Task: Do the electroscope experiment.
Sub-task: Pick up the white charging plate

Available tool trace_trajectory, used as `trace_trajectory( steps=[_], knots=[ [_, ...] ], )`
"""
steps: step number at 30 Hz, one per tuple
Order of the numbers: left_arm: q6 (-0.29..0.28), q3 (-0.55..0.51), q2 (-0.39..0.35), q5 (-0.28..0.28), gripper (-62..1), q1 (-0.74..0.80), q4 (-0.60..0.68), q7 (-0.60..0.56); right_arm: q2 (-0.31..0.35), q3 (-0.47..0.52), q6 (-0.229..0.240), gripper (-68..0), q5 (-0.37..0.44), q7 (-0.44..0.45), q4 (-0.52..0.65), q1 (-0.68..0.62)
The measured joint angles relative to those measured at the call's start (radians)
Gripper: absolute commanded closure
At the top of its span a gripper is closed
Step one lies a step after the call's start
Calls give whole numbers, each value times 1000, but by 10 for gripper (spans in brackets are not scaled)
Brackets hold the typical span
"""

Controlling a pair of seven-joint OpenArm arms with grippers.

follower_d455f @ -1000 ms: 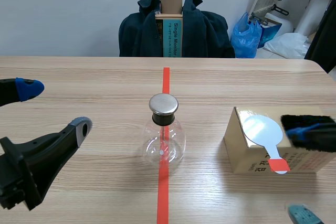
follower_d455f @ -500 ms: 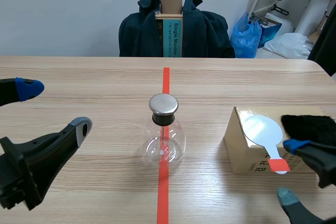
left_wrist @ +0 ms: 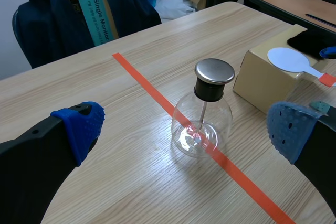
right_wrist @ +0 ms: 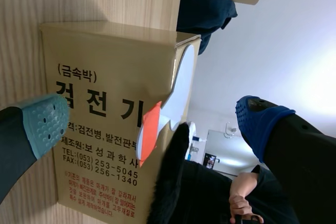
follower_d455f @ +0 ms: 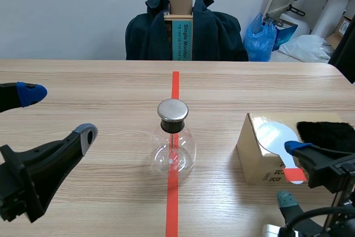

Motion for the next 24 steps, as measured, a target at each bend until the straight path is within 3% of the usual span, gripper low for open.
trace_trajectory(
  steps=[9, 12, 15, 20, 24],
  knots=[
    [0, 0, 0, 0, -623, 0, 0, 0, 0, 6, 0, -679, 3, -39, 2, 0],
    [0, 0, 0, 27, -623, 0, 0, 0, 0, 6, 0, -663, 3, -38, 2, 0],
    [0, 0, 0, 29, -623, 0, 0, 0, 0, 6, 0, -568, 2, -39, 2, 0],
    [0, 0, 0, 29, -623, 0, 0, 0, 0, 6, 0, -352, 2, -39, 2, 0],
    [0, 0, 0, 29, -623, 0, 0, 0, 0, 6, 0, -239, 3, -39, 2, 1]
  ],
)
